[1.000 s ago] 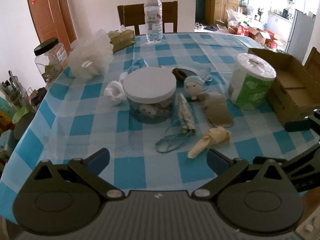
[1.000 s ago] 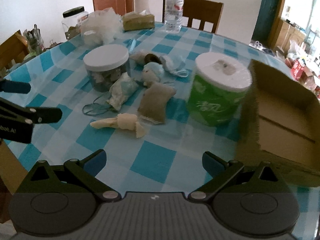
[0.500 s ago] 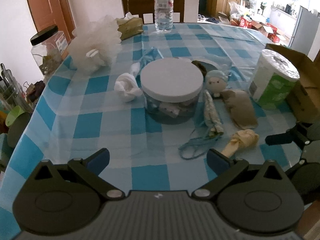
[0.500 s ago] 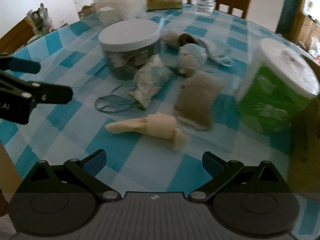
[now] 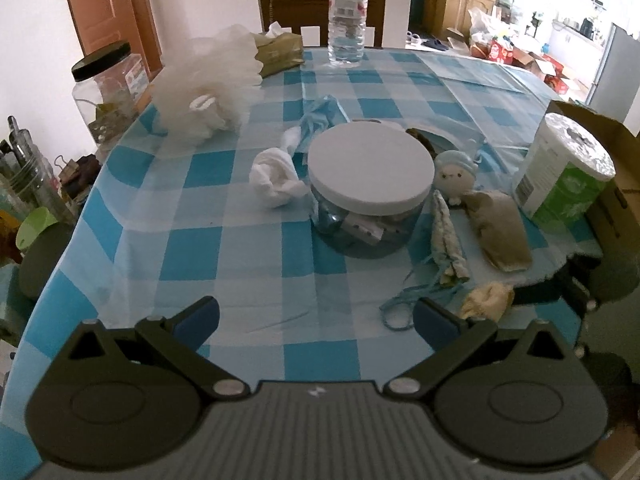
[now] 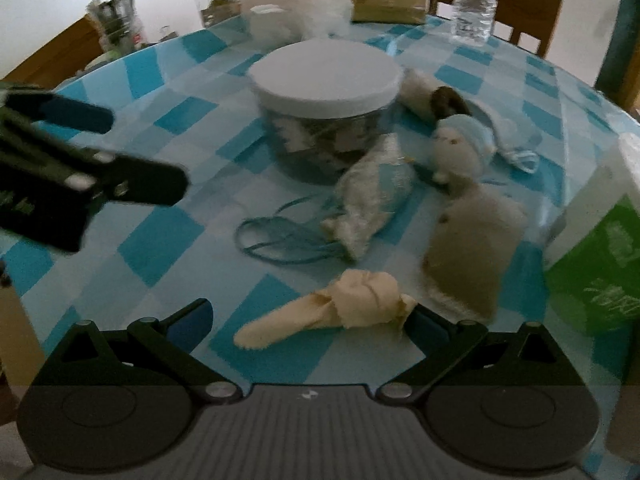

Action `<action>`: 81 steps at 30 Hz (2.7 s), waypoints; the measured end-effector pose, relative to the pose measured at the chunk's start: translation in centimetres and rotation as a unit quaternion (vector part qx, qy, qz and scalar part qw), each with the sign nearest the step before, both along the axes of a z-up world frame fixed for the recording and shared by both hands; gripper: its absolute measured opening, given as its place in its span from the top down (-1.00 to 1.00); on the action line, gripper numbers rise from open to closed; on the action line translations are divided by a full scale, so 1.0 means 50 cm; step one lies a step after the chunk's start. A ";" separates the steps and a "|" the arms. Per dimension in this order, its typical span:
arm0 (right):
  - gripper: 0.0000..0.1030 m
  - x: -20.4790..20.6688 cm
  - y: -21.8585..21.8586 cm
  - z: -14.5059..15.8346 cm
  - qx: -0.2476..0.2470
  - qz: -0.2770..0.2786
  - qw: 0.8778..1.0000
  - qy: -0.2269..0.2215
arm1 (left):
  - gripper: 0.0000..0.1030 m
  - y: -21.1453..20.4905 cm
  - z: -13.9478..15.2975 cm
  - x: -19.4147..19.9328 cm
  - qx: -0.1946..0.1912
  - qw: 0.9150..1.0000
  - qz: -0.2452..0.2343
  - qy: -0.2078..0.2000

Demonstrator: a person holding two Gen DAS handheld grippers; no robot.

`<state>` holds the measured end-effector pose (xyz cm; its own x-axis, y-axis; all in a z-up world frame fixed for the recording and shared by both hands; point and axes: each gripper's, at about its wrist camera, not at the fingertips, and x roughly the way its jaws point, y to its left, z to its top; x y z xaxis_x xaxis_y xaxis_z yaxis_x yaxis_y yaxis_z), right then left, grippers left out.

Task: Organize soft objects
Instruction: 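Lower the right gripper onto the beige knotted cloth and close on it, then grasp the white mesh loofah with the left gripper while the right gripper holds the beige cloth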

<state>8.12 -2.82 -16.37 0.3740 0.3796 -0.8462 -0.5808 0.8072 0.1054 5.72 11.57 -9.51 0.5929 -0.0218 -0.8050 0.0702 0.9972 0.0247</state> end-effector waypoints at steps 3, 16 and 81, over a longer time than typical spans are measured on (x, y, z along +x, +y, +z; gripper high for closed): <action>-1.00 -0.025 0.014 0.002 0.005 0.030 1.000 0.007 | -0.99 -0.001 0.002 -0.002 0.001 1.000 0.001 -0.002; -1.00 -0.007 0.036 0.012 0.002 0.050 0.998 -0.026 | -0.99 -0.006 0.018 -0.014 0.005 1.000 0.000 -0.011; -1.00 -0.009 0.019 -0.008 -0.041 -0.013 0.999 -0.024 | -0.96 0.159 0.106 0.368 0.008 0.998 0.030 -0.057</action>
<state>7.67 -1.85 -16.77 0.4234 0.3001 -0.8548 -0.5629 0.8264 0.0113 24.12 19.50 -4.19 0.6805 0.0283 -0.7322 0.0060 0.9990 0.0442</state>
